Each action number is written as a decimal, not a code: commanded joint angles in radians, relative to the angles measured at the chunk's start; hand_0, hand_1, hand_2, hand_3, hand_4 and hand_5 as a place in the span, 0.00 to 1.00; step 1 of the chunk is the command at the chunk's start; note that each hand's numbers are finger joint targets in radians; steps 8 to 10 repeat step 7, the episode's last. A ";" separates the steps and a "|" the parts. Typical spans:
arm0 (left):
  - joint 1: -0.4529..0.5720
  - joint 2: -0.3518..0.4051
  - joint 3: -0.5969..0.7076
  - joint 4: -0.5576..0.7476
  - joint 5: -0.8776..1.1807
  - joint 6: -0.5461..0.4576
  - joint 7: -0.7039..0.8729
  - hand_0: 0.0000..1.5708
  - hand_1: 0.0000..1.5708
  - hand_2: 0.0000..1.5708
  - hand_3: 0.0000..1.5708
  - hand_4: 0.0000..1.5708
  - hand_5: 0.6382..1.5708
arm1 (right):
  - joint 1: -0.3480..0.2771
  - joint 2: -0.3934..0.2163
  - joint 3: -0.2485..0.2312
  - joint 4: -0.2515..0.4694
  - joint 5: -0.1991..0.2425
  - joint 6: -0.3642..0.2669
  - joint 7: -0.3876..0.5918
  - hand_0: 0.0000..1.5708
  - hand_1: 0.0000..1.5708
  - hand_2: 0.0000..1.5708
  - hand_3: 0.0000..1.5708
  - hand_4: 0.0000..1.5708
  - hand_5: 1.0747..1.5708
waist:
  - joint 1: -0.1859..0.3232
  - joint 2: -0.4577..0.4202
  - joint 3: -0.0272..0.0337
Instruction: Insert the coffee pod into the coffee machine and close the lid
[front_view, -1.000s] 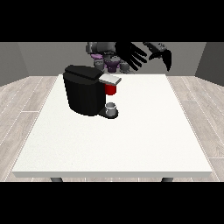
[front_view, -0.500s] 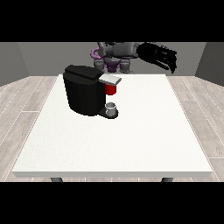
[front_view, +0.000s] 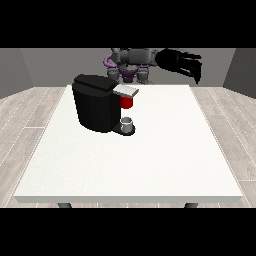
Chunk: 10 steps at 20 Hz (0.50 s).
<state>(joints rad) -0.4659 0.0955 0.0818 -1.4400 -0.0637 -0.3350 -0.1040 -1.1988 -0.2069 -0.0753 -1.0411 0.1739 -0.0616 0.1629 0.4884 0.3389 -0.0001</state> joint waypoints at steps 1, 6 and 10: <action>0.032 0.002 0.024 0.006 -0.004 0.032 0.002 0.00 0.00 0.00 0.00 0.21 1.00 | 0.043 0.056 0.031 0.003 -0.013 0.027 -0.085 0.00 0.00 0.00 0.00 0.00 1.00 | -0.072 -0.048 0.0000; 0.128 0.008 0.050 0.039 0.007 0.035 -0.002 0.00 0.00 0.00 0.00 0.17 1.00 | 0.210 0.202 0.115 -0.041 -0.008 -0.004 -0.195 0.00 0.00 0.00 0.00 0.17 1.00 | -0.166 -0.145 0.0001; 0.152 -0.017 0.024 0.026 -0.001 0.041 0.018 0.00 0.00 0.00 0.00 0.17 1.00 | 0.217 0.203 0.115 -0.036 -0.038 0.037 -0.196 0.00 0.00 0.00 0.00 0.17 1.00 | -0.175 -0.179 0.0003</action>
